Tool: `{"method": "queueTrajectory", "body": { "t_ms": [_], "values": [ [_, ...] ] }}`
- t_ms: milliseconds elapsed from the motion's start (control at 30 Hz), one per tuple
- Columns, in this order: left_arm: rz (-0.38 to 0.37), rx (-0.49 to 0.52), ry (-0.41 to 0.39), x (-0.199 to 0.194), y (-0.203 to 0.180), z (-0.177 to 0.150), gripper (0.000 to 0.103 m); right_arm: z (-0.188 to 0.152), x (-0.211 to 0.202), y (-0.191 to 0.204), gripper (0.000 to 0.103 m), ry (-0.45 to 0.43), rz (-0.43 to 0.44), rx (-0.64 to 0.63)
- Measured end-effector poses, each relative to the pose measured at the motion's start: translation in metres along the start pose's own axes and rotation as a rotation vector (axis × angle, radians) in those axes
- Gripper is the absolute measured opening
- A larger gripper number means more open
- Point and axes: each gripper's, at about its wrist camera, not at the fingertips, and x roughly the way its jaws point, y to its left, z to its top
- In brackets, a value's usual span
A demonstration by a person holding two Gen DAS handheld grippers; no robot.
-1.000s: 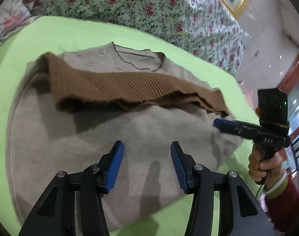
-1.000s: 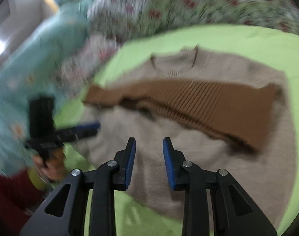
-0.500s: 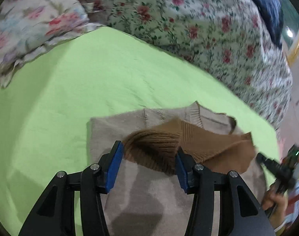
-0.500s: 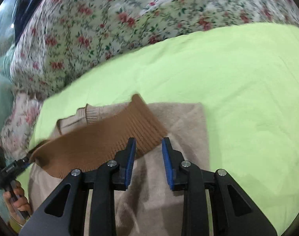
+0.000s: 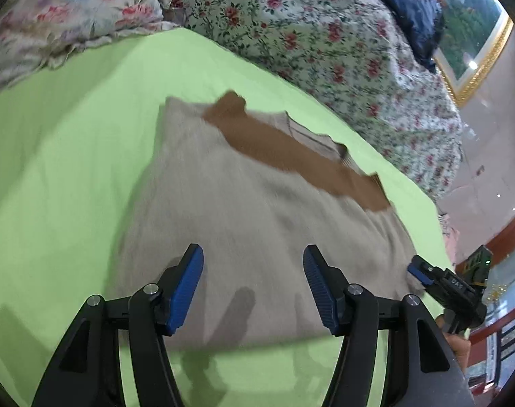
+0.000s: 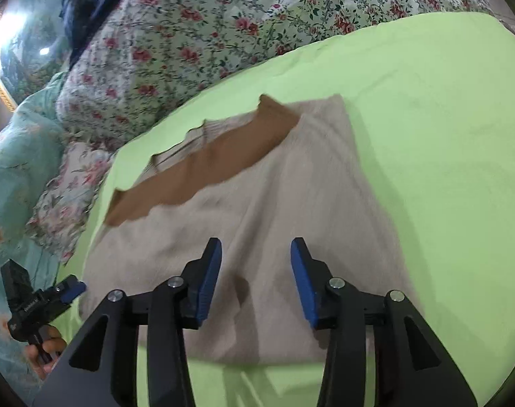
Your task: Fold small clothes
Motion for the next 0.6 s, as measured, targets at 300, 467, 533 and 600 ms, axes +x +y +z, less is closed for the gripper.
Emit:
{"method": "queueTrajectory", "body": {
  "t_ms": [300, 467, 533, 600],
  "values": [
    [-0.083, -0.075, 0.044, -0.013, -0.005, -0.063, 0.064, -0.056, -0.019, 0.0, 0.046, 0.025, 0.034, 0.067],
    [-0.099, -0.133, 0.039, -0.008, -0.004, -0.072, 0.068, -0.065, -0.023, 0.011, 0.046, 0.044, 0.057, 0.049],
    [-0.102, -0.147, 0.037, -0.005, -0.004, -0.074, 0.069, -0.068, -0.025, 0.015, 0.047, 0.047, 0.063, 0.043],
    [-0.097, -0.159, 0.037, -0.001, -0.003, -0.072, 0.071, -0.071, -0.025, 0.017, 0.048, 0.054, 0.072, 0.041]
  ]
}}
